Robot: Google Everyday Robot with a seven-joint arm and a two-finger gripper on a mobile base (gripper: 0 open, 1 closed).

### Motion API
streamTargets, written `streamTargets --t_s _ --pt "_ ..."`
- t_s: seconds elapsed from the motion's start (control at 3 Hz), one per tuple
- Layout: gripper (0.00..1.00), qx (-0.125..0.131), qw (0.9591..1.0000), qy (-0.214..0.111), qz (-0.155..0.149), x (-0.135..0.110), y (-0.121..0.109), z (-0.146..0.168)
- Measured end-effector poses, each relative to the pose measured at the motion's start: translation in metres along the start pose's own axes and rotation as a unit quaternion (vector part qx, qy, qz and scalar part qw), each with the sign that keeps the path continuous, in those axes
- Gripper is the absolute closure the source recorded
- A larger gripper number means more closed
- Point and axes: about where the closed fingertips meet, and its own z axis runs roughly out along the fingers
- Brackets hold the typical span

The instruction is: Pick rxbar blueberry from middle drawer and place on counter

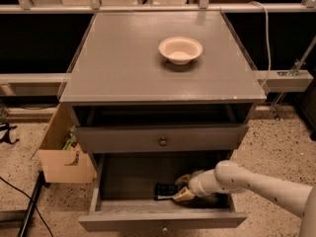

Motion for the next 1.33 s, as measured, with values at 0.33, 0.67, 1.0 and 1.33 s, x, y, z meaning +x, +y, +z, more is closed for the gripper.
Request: streamTargets --t_s 0.33,0.67,1.0,1.33 --pt "0.52 0.000 1.0000 0.000 -0.001 -0.0016 0.0000 -0.0015" --pt "0.49 -0.003 1.0000 -0.004 -0.007 -0.0027 0.0010 0.0006" --pt "0.49 -0.010 0.9997 -0.013 -0.018 -0.0085 0.0036 0.0051" --pt "0.46 -0.012 0.9996 -0.014 -0.021 -0.0106 0.0040 0.0055"
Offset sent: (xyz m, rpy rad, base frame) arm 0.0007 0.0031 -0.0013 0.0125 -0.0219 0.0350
